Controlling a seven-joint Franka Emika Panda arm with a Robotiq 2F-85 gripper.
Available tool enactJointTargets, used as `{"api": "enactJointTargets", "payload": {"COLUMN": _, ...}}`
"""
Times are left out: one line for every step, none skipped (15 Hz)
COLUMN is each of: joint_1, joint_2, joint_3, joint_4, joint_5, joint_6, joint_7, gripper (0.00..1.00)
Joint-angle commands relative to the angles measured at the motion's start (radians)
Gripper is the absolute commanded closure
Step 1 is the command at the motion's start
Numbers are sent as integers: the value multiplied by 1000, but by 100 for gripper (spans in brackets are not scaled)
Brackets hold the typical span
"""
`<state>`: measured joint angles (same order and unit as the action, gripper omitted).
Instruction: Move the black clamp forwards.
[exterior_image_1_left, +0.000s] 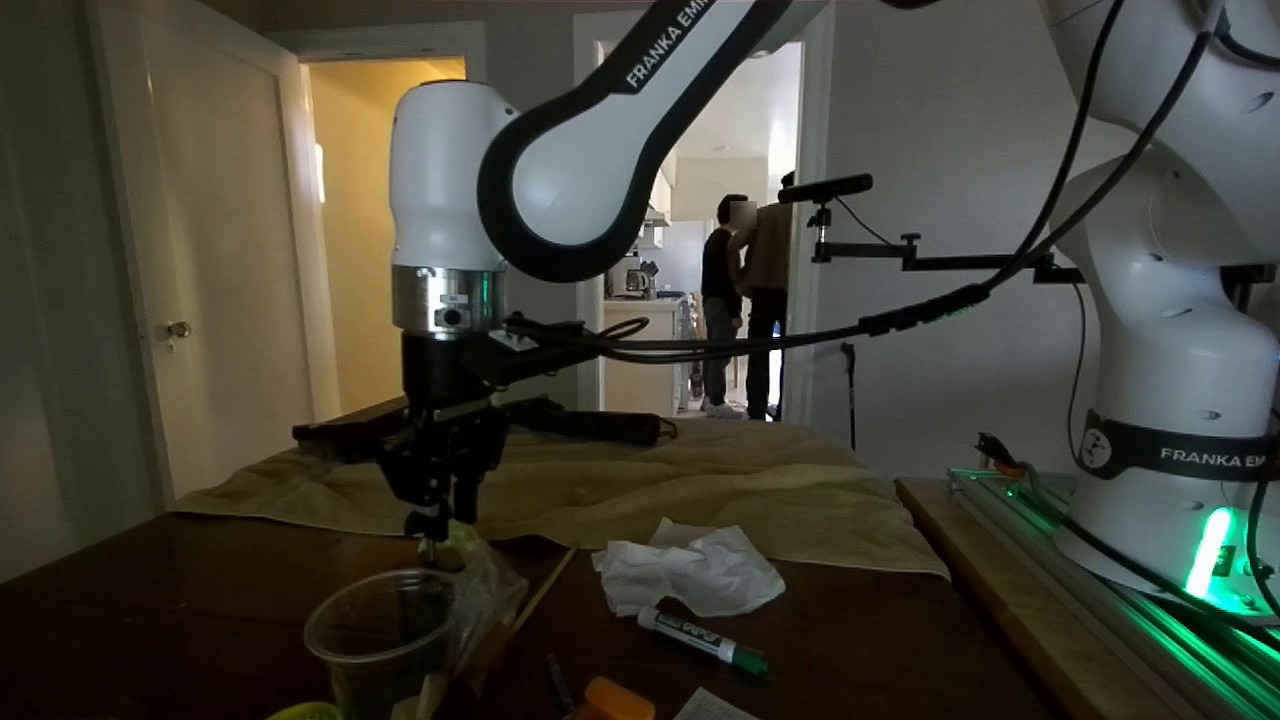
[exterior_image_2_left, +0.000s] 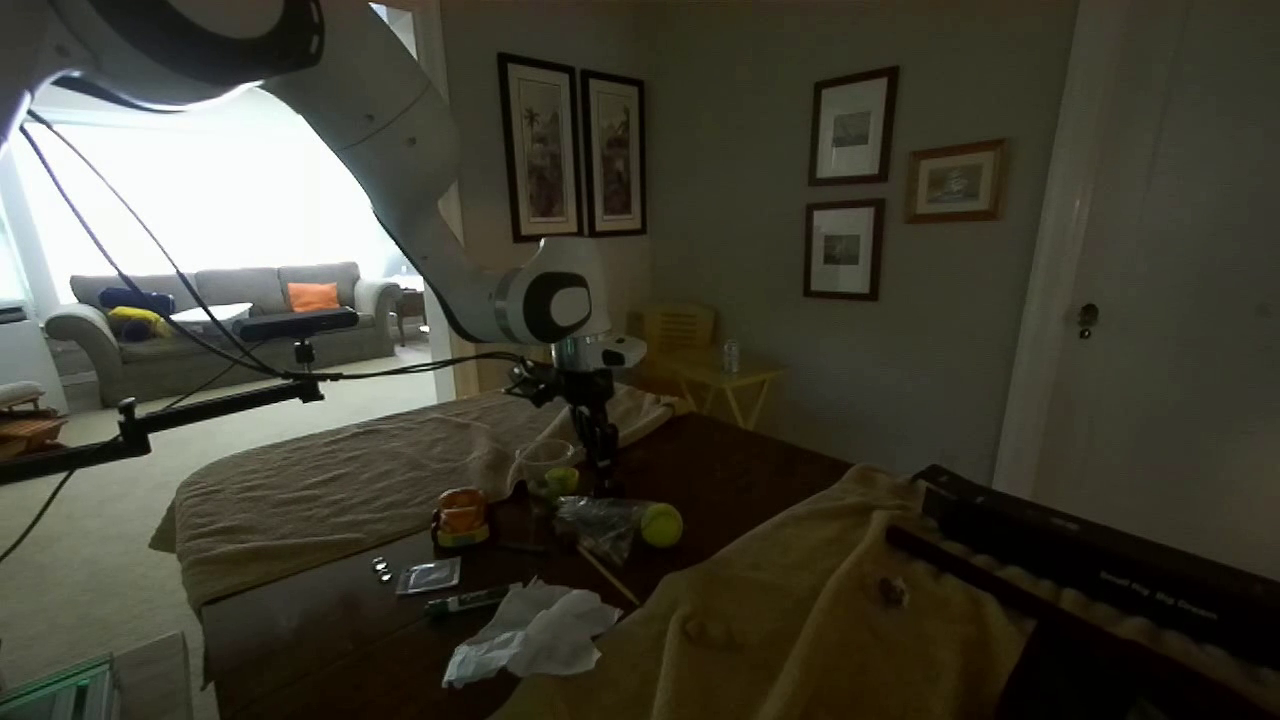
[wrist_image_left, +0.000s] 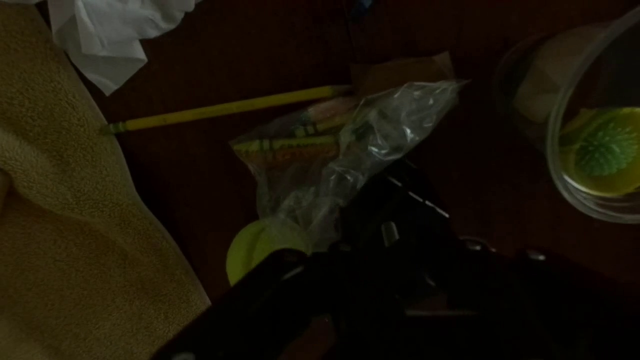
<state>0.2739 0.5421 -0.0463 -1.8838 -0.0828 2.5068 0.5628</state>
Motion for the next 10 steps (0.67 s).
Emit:
{"api": "enactJointTargets", "payload": {"joint_1": -2, "joint_2": -11, "joint_3": 6, "joint_4": -10, "joint_5": 23, "joint_6": 7, "joint_7": 9, "gripper": 77}}
{"api": "enactJointTargets", "payload": {"joint_1": -1, "joint_2": -12, "joint_3": 6, "joint_4": -11, "joint_5": 22, "joint_6": 7, "joint_7": 8, "gripper": 78}}
{"api": "enactJointTargets", "payload": {"joint_1": -1, "joint_2": -12, "joint_3": 6, "joint_4": -11, "joint_5": 21, "joint_6": 7, "joint_7": 7, "gripper": 74}}
{"api": "enactJointTargets", "payload": {"joint_1": -2, "joint_2": -12, "joint_3": 6, "joint_4": -12, "joint_5": 20, "joint_6": 7, "joint_7": 5, "gripper": 78}}
{"api": "enactJointTargets", "payload": {"joint_1": -5, "joint_2": -13, "joint_3": 9, "joint_4": -13, "joint_5": 21, "joint_6": 8, "joint_7": -6, "gripper": 84}}
{"api": "enactJointTargets", "payload": {"joint_1": -7, "joint_2": -13, "joint_3": 10, "joint_4": -14, "joint_5": 16, "joint_6": 6, "joint_7": -17, "gripper": 93}}
{"api": "enactJointTargets", "payload": {"joint_1": -10, "joint_2": -14, "joint_3": 13, "joint_4": -15, "joint_5": 14, "joint_6": 3, "joint_7": -32, "gripper": 100}}
{"api": "enactJointTargets", "payload": {"joint_1": -21, "joint_2": -15, "joint_3": 24, "joint_4": -14, "joint_5": 23, "joint_6": -6, "joint_7": -61, "gripper": 100}}
{"api": "enactJointTargets", "payload": {"joint_1": -33, "joint_2": -16, "joint_3": 36, "joint_4": -14, "joint_5": 31, "joint_6": -12, "joint_7": -100, "gripper": 96}}
{"api": "enactJointTargets", "payload": {"joint_1": -42, "joint_2": -17, "joint_3": 44, "joint_4": -15, "joint_5": 32, "joint_6": -12, "joint_7": -136, "gripper": 96}}
